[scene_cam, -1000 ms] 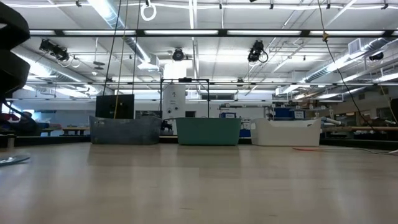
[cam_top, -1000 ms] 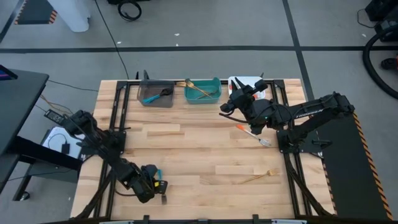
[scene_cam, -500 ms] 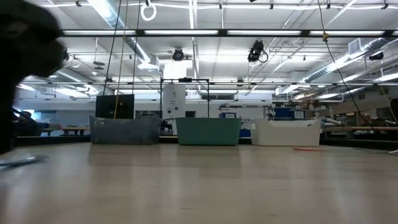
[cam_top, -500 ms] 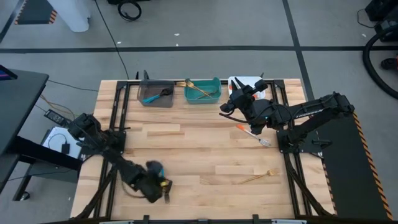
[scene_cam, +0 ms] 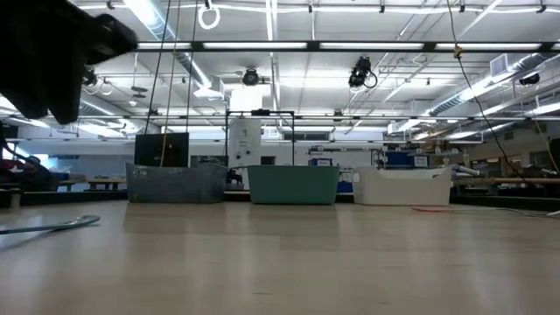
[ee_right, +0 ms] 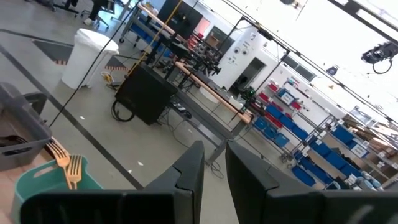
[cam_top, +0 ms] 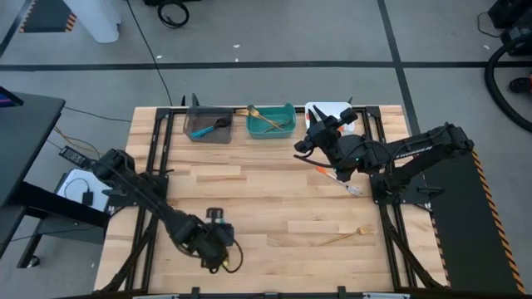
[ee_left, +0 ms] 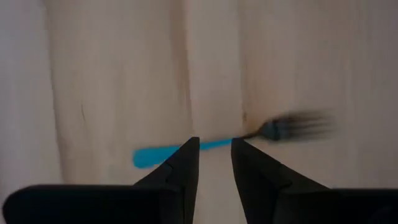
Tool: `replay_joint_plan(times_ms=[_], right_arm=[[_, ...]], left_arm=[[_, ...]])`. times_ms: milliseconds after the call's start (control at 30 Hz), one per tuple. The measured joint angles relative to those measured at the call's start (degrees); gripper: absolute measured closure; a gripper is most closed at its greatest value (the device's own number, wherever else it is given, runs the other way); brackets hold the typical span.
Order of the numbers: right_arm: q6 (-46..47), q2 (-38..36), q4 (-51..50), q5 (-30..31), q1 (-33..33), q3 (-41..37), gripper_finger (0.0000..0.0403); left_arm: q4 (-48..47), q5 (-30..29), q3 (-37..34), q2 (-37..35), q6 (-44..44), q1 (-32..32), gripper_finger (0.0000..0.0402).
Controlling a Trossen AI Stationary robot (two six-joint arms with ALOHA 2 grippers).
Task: Sort silverware by color (type)
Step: Put the blue fork into the black transparent bin
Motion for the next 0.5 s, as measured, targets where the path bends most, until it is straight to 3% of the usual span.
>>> replay_joint_plan(times_ms=[200,500], right_arm=[[0.0,0.0,-0.3,0.0,0.5,0.0,0.0328],[0.0,0.0,-1.7,0.0,0.7,0.0,0.0328]], left_arm=[[-0.4,7.5,-0.3,0.0,22.6,4.3,0.0299],[-0.1,7.8,-0.3,3.5,39.5,4.4,0.0299]])
